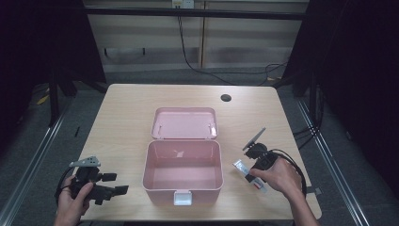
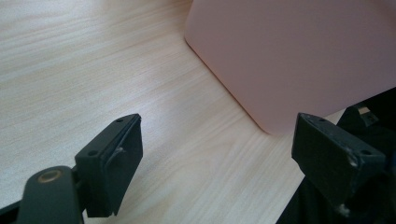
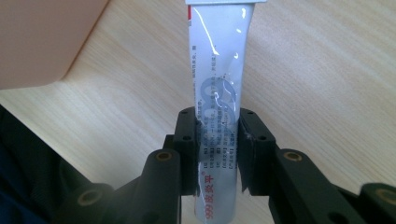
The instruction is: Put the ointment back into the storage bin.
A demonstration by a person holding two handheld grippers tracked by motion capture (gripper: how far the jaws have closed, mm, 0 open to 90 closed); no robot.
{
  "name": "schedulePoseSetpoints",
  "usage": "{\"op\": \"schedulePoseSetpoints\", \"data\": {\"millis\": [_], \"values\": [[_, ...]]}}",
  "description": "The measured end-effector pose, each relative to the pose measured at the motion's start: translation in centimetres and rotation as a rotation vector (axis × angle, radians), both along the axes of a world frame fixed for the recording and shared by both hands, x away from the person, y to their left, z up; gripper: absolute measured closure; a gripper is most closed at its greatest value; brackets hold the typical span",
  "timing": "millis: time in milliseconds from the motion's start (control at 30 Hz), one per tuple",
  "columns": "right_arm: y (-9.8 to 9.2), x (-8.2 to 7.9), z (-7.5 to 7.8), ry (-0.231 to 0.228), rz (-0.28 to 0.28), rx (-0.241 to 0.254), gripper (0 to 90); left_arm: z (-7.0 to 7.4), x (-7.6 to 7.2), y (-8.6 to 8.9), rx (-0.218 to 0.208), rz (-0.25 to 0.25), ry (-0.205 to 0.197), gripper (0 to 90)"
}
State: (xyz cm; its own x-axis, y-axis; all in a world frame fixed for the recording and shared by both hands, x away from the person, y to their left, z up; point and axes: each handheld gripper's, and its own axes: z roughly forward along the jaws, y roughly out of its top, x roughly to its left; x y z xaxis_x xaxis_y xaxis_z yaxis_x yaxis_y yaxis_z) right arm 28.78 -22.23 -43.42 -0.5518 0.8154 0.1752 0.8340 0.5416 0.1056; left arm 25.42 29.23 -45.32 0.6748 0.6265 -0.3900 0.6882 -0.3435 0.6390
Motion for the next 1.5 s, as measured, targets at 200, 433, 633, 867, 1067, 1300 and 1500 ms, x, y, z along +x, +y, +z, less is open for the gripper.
{"op": "schedulePoseSetpoints", "data": {"millis": [200,433,633,867,1067,1300,1500], "values": [[0.2,-0.4,1.0,-0.011,0.010,0.010,71.9,0.0,0.0,0.0,-0.002,0.000,0.000,16.5],[0.2,-0.6,2.0,-0.030,0.030,0.019,71.9,0.0,0.0,0.0,-0.001,0.000,0.000,16.5],[0.3,-0.7,2.7,-0.030,0.047,0.014,71.9,0.0,0.0,-0.1,0.002,-0.004,0.001,16.5],[0.1,-0.9,3.9,-0.047,0.053,0.007,71.9,0.0,0.0,-0.1,0.002,-0.004,0.001,16.5],[0.2,-1.1,4.2,-0.054,0.064,0.011,71.9,0.0,0.0,-0.1,0.003,-0.003,0.001,16.5],[0.5,-1.2,5.2,-0.062,0.076,0.006,71.9,0.0,0.0,-0.1,0.003,-0.003,0.000,16.5],[0.7,-1.4,6.2,-0.077,0.095,0.012,71.9,0.0,0.0,-0.1,0.002,-0.004,0.000,16.5]]}}
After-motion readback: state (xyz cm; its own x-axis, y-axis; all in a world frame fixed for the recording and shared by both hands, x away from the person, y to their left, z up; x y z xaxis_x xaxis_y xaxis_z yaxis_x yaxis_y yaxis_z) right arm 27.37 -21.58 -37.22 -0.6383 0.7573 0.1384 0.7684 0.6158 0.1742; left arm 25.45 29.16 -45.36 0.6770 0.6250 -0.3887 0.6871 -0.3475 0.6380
